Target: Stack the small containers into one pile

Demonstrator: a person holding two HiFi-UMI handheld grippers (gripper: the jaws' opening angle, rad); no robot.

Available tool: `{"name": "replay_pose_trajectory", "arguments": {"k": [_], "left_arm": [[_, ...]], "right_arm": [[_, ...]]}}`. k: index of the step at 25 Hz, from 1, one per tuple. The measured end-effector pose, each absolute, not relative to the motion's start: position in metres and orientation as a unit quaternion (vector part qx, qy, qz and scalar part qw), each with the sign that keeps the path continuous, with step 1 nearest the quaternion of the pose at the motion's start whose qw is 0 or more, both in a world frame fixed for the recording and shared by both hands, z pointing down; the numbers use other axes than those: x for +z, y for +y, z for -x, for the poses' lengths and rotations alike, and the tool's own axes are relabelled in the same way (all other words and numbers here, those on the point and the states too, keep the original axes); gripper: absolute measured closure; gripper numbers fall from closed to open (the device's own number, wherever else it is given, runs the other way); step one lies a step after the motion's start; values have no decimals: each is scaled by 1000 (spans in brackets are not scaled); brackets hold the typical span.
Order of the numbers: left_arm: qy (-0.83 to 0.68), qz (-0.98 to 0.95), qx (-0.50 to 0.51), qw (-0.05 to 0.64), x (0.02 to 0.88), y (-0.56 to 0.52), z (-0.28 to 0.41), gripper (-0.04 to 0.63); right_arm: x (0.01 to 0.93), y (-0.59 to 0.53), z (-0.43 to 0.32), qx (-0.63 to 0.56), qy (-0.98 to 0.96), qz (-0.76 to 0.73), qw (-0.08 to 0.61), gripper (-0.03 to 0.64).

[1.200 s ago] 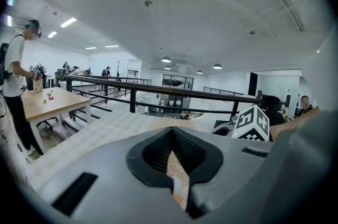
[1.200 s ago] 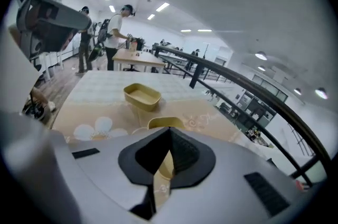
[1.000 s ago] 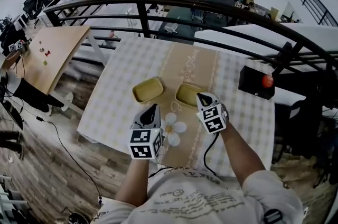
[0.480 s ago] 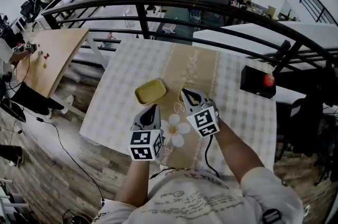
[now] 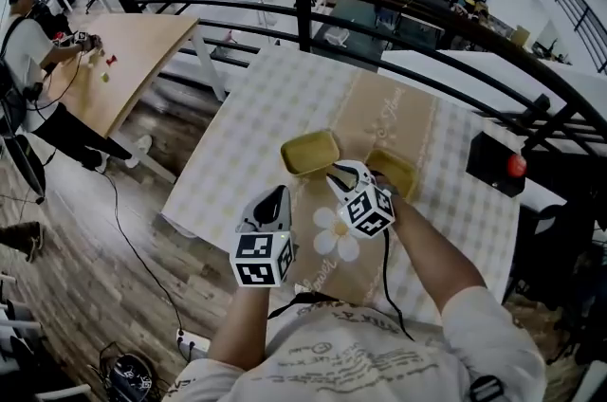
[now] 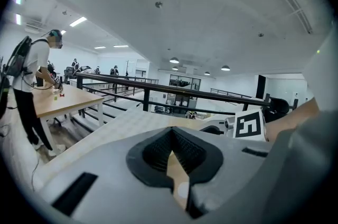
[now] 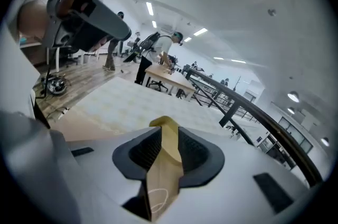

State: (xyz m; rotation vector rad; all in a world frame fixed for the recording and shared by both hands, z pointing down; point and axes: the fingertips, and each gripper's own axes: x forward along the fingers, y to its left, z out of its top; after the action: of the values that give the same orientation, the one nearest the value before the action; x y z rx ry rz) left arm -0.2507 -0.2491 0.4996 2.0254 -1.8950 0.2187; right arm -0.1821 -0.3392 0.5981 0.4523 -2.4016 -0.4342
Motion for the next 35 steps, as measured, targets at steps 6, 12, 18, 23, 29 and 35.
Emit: {"name": "replay_pose_trajectory", "arguments": {"k": [6,12,18,23,29,35], "left_arm": [[-690,-691,77,202,520,-234,295,589],[-698,-679,75,213,531,-220,326,589],[-705,-669,72,225,540,-210,346,589],[-706,-666,71,230,546,-206,355,589],[-705,-667,70,230,546,-201,359,589],[-706,-669,66,224,541,-203,360,589]], "right_arm": [[647,-346,214,-214,-882,-103,406,512],[697,-349,233,-263,-829,-30,493,508],[733,-360,239,-275,-783,2,557,508],[750,-365,239,-290,-751,18,593,505],[750,-370,238,-299,-739,14,604,595],[731,-373,242,-314,-740,-2,594,596]]}}
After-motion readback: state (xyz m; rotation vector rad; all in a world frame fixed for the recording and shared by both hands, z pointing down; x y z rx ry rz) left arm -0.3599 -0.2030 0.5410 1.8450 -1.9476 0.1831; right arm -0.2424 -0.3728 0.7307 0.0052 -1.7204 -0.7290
